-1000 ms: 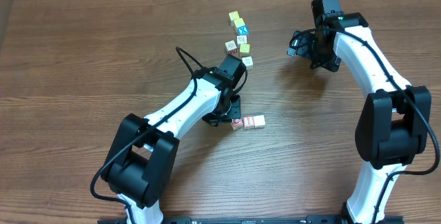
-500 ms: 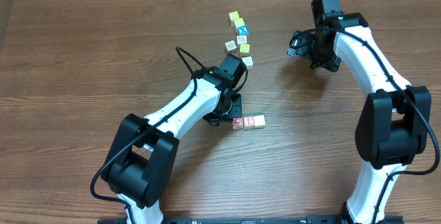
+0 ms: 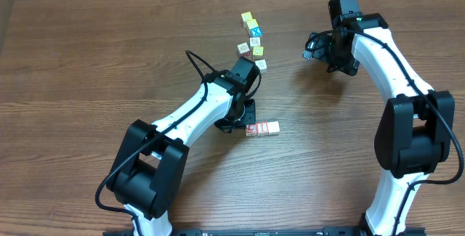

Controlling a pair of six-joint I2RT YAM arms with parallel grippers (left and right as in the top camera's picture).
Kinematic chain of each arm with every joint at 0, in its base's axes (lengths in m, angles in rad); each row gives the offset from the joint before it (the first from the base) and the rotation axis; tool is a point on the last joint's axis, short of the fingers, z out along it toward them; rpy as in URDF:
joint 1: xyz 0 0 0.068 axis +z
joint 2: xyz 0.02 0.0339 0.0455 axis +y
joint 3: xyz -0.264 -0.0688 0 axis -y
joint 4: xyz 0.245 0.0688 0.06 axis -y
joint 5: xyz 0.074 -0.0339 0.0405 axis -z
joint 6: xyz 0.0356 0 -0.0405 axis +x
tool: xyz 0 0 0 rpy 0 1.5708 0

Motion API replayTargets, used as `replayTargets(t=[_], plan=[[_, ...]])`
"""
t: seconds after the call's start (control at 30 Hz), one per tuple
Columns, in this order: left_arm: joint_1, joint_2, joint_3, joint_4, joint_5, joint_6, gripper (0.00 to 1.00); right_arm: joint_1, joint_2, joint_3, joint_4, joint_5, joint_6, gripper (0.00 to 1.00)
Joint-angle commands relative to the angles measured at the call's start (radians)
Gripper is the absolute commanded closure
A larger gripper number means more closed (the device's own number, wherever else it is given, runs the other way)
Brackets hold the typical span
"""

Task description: Flip 5 blocks

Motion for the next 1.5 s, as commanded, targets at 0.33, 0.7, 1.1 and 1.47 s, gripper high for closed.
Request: replayTargets(t=[0.33,0.7,1.1,1.47], plan=[[-0.034,0.01,0.123,-0.003,-0.056,0.006,0.96,0.002,-0.003,0.013,0.006,-0.001,-0.006,0.0],[-0.054,0.103,0.106,0.007,-0.073,0.005,0.96,0.002,-0.003,0.013,0.006,-0.001,-0.007,0.0],[-0.053,0.106,0.108,-0.001,-0.027,0.006,0.96,0.002,-0.003,0.013,0.006,-0.001,-0.007,0.0],[-0.051,0.103,0.133,-0.013,-0.027,0.006,0.96,0.002,-0.003,0.013,0.006,-0.001,-0.007,0.0]])
